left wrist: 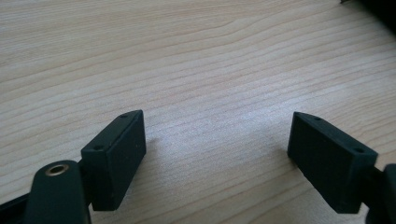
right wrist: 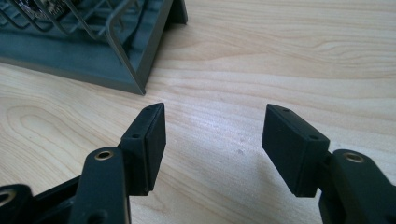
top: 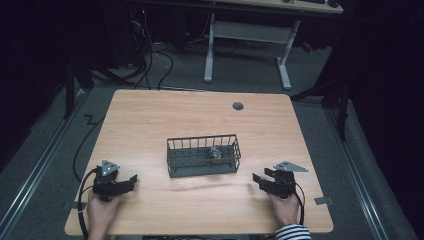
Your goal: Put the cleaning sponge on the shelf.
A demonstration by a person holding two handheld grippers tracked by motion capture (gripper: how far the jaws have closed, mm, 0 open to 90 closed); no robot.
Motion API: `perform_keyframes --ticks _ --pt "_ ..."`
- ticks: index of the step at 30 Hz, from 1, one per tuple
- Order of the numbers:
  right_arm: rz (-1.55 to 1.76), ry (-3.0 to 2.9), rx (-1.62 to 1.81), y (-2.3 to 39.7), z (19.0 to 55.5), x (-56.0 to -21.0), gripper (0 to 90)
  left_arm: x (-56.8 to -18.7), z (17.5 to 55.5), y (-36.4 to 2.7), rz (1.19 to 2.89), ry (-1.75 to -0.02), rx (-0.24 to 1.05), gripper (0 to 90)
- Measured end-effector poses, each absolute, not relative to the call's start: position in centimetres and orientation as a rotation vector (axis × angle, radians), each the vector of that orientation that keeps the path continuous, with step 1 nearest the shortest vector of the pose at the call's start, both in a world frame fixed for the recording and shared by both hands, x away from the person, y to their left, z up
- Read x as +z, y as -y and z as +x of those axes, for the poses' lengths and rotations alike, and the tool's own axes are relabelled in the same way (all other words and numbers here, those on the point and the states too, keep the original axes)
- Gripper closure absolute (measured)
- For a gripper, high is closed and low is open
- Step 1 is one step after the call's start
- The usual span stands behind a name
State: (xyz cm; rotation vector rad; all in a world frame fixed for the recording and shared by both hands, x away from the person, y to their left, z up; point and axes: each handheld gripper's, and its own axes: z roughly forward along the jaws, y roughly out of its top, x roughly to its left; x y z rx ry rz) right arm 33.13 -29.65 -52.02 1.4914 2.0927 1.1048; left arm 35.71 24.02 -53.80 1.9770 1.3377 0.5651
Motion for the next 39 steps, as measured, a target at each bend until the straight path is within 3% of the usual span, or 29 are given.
perform_keyframes --ticks 39 --pt "1.38 -2.122 0.898 28.0 33.0 -53.1 36.2 -53.8 35.7 -24.0 1.977 -1.337 0.565 19.9"
